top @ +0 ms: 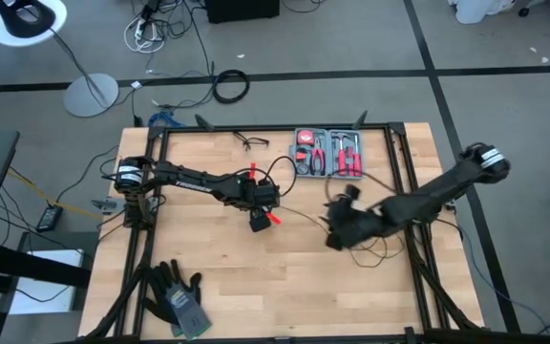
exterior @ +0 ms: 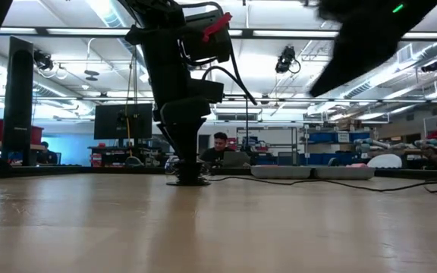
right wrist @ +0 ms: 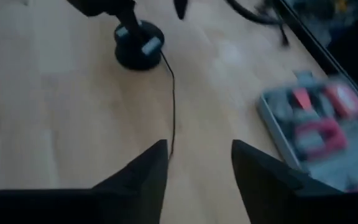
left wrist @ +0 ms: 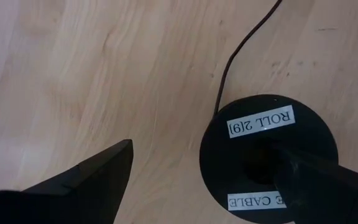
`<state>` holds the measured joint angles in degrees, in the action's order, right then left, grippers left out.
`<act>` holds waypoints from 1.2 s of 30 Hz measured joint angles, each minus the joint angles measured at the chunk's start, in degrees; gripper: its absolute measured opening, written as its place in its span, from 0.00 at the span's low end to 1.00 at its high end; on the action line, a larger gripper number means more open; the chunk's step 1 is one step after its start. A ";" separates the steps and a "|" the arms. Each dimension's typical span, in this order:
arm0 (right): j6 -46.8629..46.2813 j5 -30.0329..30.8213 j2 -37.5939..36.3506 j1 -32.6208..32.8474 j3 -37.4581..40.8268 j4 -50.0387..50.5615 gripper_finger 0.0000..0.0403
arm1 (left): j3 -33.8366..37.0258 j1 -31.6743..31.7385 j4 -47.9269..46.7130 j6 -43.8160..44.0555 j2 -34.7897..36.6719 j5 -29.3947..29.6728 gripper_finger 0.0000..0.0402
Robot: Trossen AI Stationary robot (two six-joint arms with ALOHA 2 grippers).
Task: Coil cords
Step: Uncoil the black wire from the spool
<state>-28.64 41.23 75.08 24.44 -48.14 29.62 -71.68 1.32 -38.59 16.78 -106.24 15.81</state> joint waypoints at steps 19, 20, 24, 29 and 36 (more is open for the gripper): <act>30.05 -26.65 35.59 -25.07 2.13 -57.23 0.41 | 0.00 0.00 0.39 0.00 0.00 0.00 0.91; 29.39 -28.29 36.10 -25.44 1.73 -56.96 0.39 | 0.00 0.00 0.53 0.00 0.00 0.00 0.91; 27.31 -31.02 36.17 -25.79 0.65 -53.21 0.22 | 0.00 0.02 0.72 0.00 0.00 0.00 0.91; 26.02 -31.43 30.64 -23.80 0.69 -39.11 0.03 | 0.00 0.02 0.70 -0.26 0.00 0.00 0.91; 16.96 -33.04 14.70 -17.09 1.19 -7.23 0.01 | 0.01 0.07 -0.12 -0.31 0.00 0.01 0.91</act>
<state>-11.68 8.19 89.78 7.35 -46.95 22.39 -71.67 1.39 -38.71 16.47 -106.24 15.82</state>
